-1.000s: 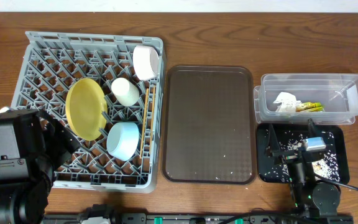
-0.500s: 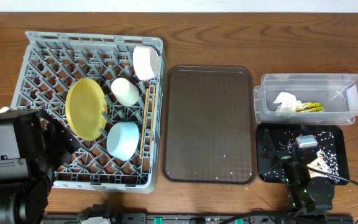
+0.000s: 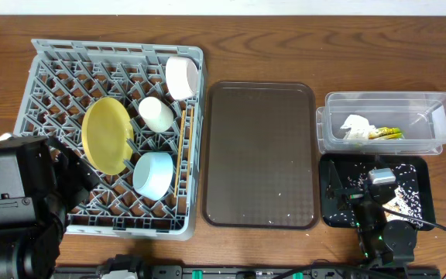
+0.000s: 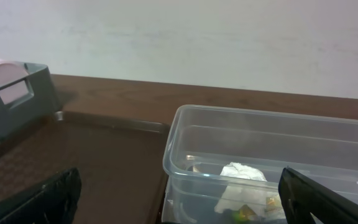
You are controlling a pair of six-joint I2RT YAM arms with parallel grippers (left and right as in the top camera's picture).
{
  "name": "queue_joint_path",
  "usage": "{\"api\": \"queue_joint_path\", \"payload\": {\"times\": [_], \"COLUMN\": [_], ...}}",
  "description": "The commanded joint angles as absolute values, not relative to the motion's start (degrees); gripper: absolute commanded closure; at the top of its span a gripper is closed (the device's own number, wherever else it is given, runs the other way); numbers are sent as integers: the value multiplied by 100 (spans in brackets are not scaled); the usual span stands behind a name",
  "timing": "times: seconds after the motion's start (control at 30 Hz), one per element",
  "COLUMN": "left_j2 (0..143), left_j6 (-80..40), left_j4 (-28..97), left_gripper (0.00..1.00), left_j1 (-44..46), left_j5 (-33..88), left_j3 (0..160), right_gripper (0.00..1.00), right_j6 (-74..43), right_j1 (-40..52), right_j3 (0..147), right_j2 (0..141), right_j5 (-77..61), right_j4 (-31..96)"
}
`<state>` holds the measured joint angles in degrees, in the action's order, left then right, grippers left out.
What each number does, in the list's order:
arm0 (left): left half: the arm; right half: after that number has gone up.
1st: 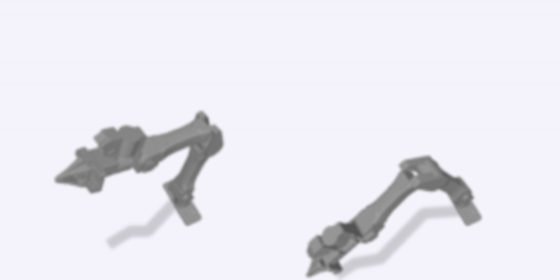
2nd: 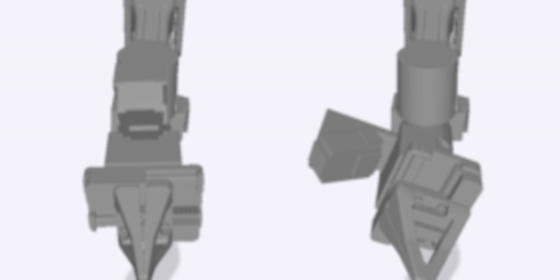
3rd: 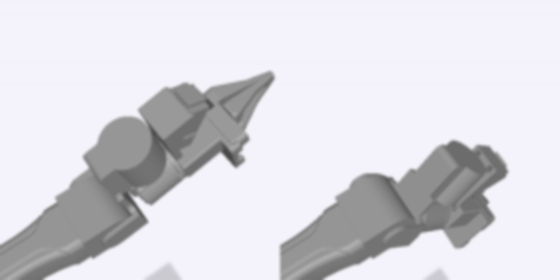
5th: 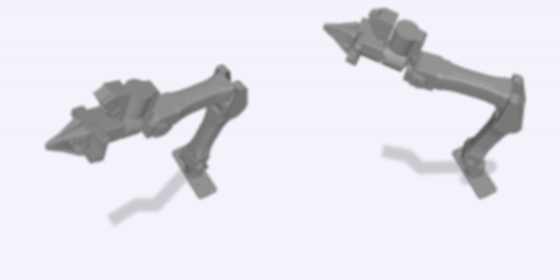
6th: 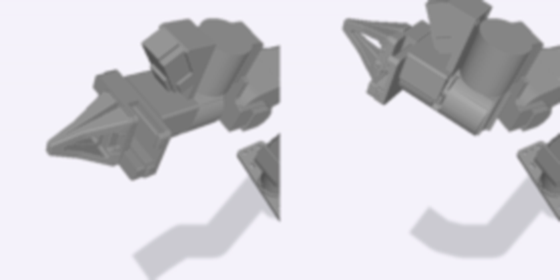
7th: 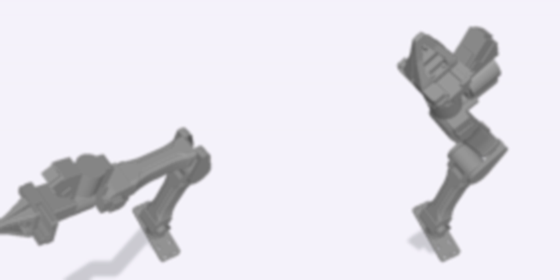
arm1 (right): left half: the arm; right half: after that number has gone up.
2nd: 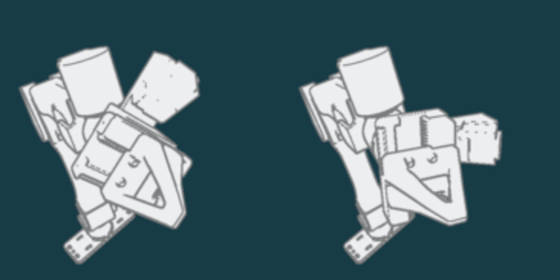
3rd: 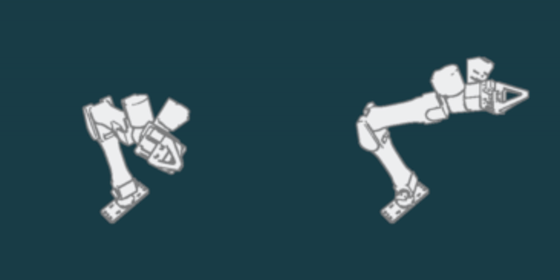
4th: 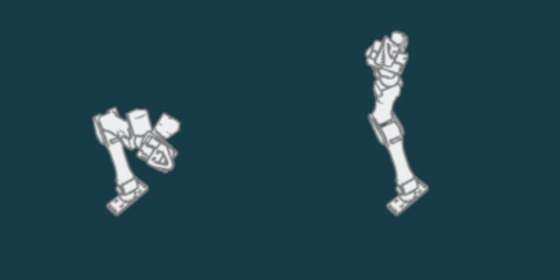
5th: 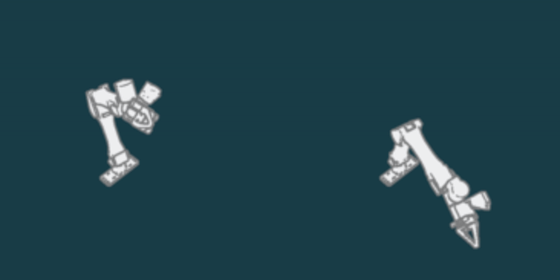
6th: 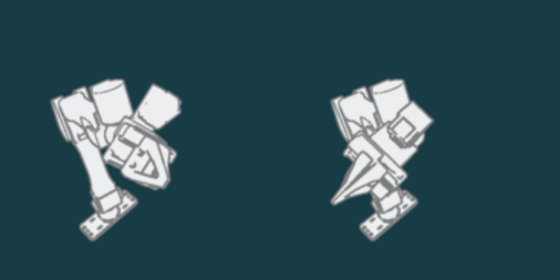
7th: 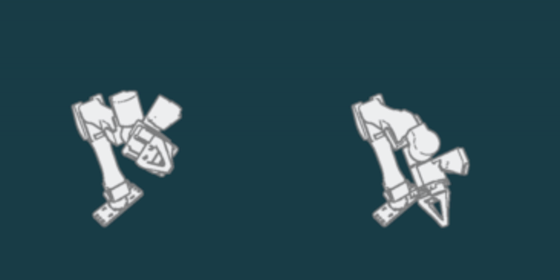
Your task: Sort waste into correct bins and load items into the dishwasher
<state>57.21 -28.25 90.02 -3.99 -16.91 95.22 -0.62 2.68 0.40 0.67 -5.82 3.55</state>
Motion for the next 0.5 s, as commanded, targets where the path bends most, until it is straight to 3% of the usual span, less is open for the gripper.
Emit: {"api": "queue_joint_path", "payload": {"times": [0.0, 0.47], "left_j2": [5721, 5212], "left_j6": [-2753, -2751], "left_j4": [9019, 9065], "left_gripper": [2, 2], "left_j1": [-379, -379], "left_j5": [-1785, -1789], "left_j3": [9535, 9378], "right_gripper": [1, 1], "right_j6": [-121, -121], "right_j1": [209, 209], "right_j3": [32, 32], "right_j2": [27, 27], "right_j5": [-628, -628], "right_j4": [370, 368]}}
